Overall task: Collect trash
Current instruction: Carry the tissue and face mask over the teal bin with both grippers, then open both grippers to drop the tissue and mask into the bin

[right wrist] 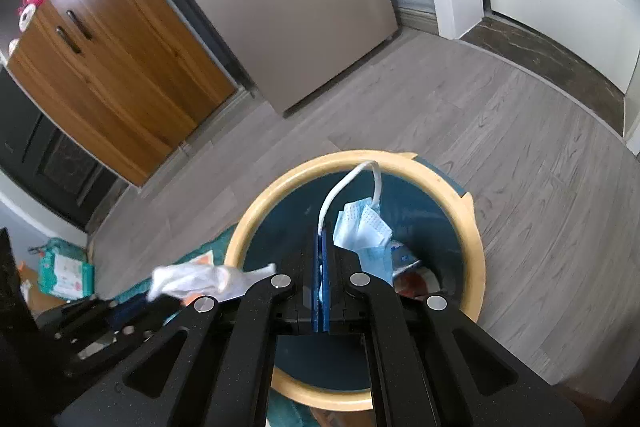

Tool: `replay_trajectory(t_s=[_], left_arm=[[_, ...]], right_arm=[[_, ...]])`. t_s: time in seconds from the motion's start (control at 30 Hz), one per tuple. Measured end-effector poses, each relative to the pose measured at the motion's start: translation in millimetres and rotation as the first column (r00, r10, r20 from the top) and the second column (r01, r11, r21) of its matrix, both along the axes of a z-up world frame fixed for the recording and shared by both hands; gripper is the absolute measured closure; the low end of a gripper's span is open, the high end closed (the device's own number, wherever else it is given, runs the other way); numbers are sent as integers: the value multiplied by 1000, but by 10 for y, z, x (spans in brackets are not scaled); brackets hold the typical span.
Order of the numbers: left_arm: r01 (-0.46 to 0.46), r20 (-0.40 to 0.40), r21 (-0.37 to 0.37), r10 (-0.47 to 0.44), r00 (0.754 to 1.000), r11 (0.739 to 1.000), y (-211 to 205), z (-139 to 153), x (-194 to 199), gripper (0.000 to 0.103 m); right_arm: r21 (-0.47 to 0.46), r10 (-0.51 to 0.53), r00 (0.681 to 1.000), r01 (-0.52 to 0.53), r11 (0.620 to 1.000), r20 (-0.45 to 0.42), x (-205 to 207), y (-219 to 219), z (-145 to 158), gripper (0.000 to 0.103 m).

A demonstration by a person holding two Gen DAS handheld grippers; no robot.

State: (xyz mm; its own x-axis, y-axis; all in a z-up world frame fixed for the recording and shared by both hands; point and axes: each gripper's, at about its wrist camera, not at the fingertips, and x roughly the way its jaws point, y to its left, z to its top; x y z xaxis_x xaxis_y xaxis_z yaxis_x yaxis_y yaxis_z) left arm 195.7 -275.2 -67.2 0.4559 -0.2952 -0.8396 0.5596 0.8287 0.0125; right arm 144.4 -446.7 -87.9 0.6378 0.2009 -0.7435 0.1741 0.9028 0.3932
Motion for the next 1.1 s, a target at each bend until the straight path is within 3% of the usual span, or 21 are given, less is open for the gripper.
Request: replay_trajectory(t_s=[0.13, 0.17, 0.2, 0.27, 0.53, 0.83, 0.9, 1.1], left_arm=[[5, -16, -14, -5, 1000, 1000, -27, -1, -4, 91], [5, -16, -20, -6, 1000, 1000, -35, 3, -10, 83], [3, -14, -21, -3, 1000, 1000, -43, 5, -6, 64], [-13, 10, -20, 13, 1000, 1000, -33, 16, -29, 46], [-64, 15, -29, 65, 998, 998, 187, 2, -30, 39], [-137, 24, -53, 139, 990, 989, 514, 34, -37, 21], [-147, 27, -65, 149, 988, 987, 577, 46, -49, 16], [-195, 46, -58, 198, 979, 979, 750, 53, -93, 6]], right_arm=[[4, 7, 1000, -7, 1000, -17, 19, 3, -37, 100], [6, 7, 1000, -7, 1000, -19, 24, -1, -39, 100], [10, 5, 1000, -5, 1000, -19, 28, -8, -39, 100], [18, 1, 1000, -1, 1000, -20, 35, -30, -48, 98], [26, -7, 1000, 8, 1000, -22, 35, -19, -36, 73], [24, 5, 1000, -5, 1000, -11, 19, 37, -23, 46], [20, 5, 1000, -5, 1000, -2, 16, 57, -6, 32], [-41, 20, 999, -18, 999, 30, 9, 164, 87, 8]])
